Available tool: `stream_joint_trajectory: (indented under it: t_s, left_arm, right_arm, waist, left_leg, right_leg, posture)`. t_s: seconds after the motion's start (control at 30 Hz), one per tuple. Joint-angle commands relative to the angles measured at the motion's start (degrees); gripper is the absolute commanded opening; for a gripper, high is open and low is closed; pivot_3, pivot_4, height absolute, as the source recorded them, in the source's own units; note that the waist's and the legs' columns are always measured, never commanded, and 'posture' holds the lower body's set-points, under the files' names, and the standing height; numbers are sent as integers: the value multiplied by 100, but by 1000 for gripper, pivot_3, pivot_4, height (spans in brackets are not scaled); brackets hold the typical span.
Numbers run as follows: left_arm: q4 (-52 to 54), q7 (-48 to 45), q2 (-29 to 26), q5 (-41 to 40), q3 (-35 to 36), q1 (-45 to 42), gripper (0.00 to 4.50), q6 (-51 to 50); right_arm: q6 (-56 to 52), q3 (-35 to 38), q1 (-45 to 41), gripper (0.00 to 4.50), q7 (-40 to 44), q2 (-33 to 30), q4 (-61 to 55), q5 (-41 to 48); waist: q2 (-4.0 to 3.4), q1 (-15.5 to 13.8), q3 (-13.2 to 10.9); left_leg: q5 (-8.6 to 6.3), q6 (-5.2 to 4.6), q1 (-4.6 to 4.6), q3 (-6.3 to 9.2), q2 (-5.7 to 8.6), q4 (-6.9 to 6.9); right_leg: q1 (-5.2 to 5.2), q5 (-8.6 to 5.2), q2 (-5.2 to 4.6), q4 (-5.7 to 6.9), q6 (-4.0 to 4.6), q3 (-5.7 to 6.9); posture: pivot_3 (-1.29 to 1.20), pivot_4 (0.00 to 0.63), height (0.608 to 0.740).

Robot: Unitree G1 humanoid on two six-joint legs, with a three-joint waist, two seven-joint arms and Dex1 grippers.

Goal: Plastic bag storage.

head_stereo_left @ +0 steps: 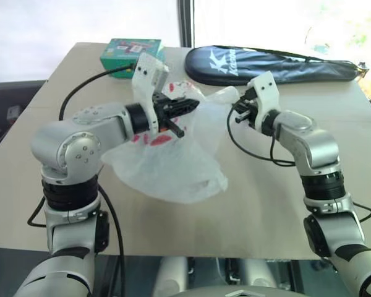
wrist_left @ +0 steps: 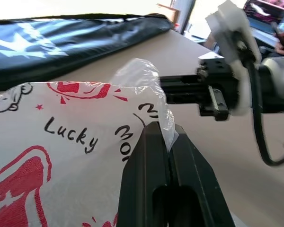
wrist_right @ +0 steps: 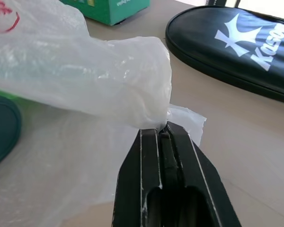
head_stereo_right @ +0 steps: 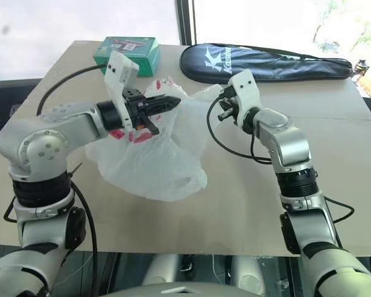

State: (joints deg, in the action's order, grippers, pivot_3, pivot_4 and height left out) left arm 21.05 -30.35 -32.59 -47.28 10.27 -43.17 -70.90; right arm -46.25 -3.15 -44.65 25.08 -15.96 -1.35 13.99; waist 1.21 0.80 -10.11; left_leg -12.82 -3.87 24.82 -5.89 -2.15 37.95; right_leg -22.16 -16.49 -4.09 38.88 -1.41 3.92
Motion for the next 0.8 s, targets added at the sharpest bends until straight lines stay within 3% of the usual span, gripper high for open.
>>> stream_joint_trajectory:
  t_s: [0.03, 0.13, 0.17, 0.23, 0.27, 0.33, 0.43, 0.53, 0.6, 0.67, 0.77, 0.8]
  left_arm:
    - [-165, -275, -176, -1696, 1191, -139, 507, -710]
    - [-889, -232, -802, -3513, 1874, -60, 1592, -1266]
    - [-1076, -139, -1058, -4084, 1900, 21, 2307, -1317]
    - [-1084, -525, -1962, -5222, 1803, 581, 2690, -1574]
    - [-742, -770, -2309, -5420, 1782, 931, 2690, -1729]
    - [178, -1148, -2678, -5221, 1739, 1502, 2690, -1841]
    - [1769, -1828, -2839, -2971, 1090, 2219, 2690, -271]
    - [2125, -2032, -2743, -807, -22, 2377, 2690, 1579]
    - [2025, -2151, -2642, 15, -576, 2272, 2690, 2325]
    - [1820, -2298, -2601, 25, -801, 2120, 2690, 2304]
    - [1513, -2519, -2854, -1935, -483, 2091, 2690, 989]
    - [1414, -2429, -2851, -2189, -457, 2077, 2690, 781]
  right_arm:
    - [-30, 264, 19, 0, 111, -87, -418, 235]
    - [-75, 349, 59, 0, 140, -166, -476, 339]
    - [-83, 360, 69, 0, 146, -186, -486, 361]
    - [-95, 363, 87, 0, 176, -247, -487, 395]
    - [-103, 360, 95, 0, 189, -268, -489, 410]
    - [-110, 347, 111, 0, 203, -300, -495, 436]
    - [-122, 334, 146, 0, 192, -309, -503, 464]
    - [-156, 324, 170, 0, 143, -295, -509, 486]
    - [-181, 318, 188, 0, 121, -289, -529, 496]
    - [-205, 315, 200, 0, 103, -293, -543, 499]
    - [-218, 306, 191, 0, 75, -307, -526, 475]
    - [-208, 295, 177, 0, 68, -309, -504, 464]
  waist:
    - [-1, 2, 0]
    - [-1, 22, -1]
    - [-1, 21, -1]
    - [2, 59, -4]
    - [1, 80, -4]
    - [0, 95, -5]
    - [-2, 45, -6]
    - [-5, -7, -6]
    - [-6, -13, -5]
    - [-6, -6, -4]
    - [-6, 20, -5]
    - [-7, 26, -5]
  left_leg:
    - [0, 0, 0, 0, -1, 0]
    - [0, 0, -1, 1, -3, 1]
    - [0, 0, -2, 2, -3, 1]
    - [0, 0, -6, 1, 1, 1]
    - [0, 0, -4, -1, -3, -2]
    - [0, 0, -4, -1, 4, -13]
    - [-1, 0, -6, -1, 9, -17]
    - [-8, 28, -16, -4, 9, -27]
    - [2, 53, -23, -5, 8, -51]
    - [5, 53, -20, -8, 2, -56]
    - [19, 27, -4, -13, -2, -61]
    - [19, 27, 3, -20, -5, -62]
  right_leg:
    - [0, 0, 0, 0, 0, 0]
    - [-1, 0, -1, 0, 0, 0]
    - [-1, 0, -2, 0, 0, 1]
    - [2, 0, -5, 1, -1, -1]
    - [-2, 0, -5, -1, 0, -5]
    - [-3, -1, -14, -6, 0, -4]
    - [3, 0, -17, -11, 0, 3]
    - [2, 1, -9, -4, 4, 2]
    - [0, 9, 0, -6, 19, 1]
    - [-9, 10, 4, -4, 22, -5]
    - [-31, 9, 5, -5, 21, -14]
    - [-44, 9, 5, -3, 21, -21]
  posture:
    - [0, 150, 740]
    - [0, 150, 740]
    - [0, 150, 740]
    - [0, 150, 740]
    - [0, 150, 740]
    - [0, 150, 740]
    - [0, 150, 740]
    - [0, 150, 740]
    - [0, 150, 740]
    - [0, 150, 740]
    - [0, 150, 740]
    - [0, 150, 740]
